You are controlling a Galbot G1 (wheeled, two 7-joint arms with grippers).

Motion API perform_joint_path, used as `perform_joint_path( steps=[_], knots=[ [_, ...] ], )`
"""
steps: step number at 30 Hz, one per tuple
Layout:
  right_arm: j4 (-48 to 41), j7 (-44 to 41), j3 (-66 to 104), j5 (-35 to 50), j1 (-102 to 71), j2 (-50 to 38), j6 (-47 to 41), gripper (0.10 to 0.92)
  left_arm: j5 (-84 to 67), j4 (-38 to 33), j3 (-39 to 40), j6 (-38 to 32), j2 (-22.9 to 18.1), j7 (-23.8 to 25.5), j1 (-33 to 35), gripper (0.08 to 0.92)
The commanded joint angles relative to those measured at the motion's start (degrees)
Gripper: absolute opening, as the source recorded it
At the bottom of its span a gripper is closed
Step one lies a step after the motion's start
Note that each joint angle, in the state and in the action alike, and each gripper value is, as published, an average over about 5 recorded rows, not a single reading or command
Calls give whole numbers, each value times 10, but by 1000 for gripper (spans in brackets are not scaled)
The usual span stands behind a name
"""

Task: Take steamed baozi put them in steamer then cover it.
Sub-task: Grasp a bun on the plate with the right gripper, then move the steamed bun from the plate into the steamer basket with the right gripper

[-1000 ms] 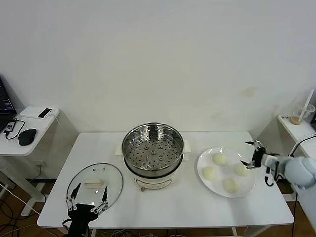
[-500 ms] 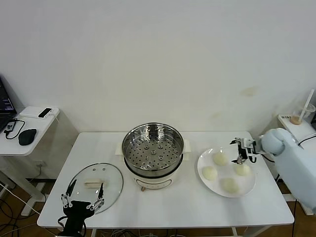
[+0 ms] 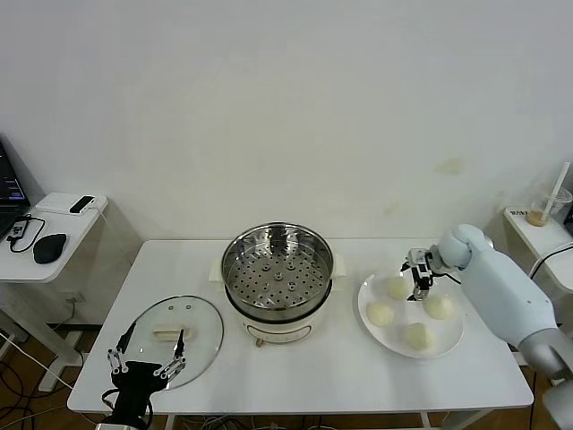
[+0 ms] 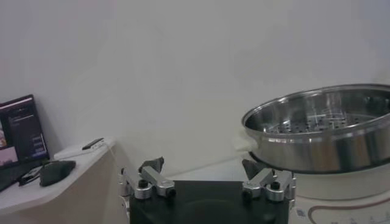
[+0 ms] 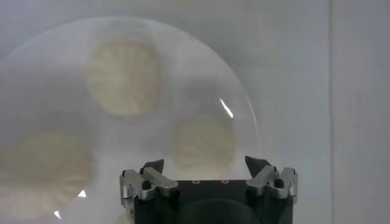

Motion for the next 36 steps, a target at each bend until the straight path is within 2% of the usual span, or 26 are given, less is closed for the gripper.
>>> perform_joint_path(
  steps=[1,6,16,20,27,36],
  knots=[
    [-48,-7,-20,-17,21,32,2,823,0,1,-3,0,1,0,0,823],
    [-59,-2,-15,-23,22,41,1,810,0,1,-3,0,1,-1,0,823],
    [-68,-9,-15,-29,27,44,0,663,-2,-1,-8,-1,1,-2,3,823],
    [-58,-19,-19,-23,32,37,3,631,-2,-2,-8,0,2,-2,4,823],
    [15,-58,-51,27,57,-24,-2,628,-3,1,-7,1,5,-1,0,823],
    [145,-63,-126,169,171,-100,-34,635,-7,1,-1,3,12,0,-8,823]
  ],
)
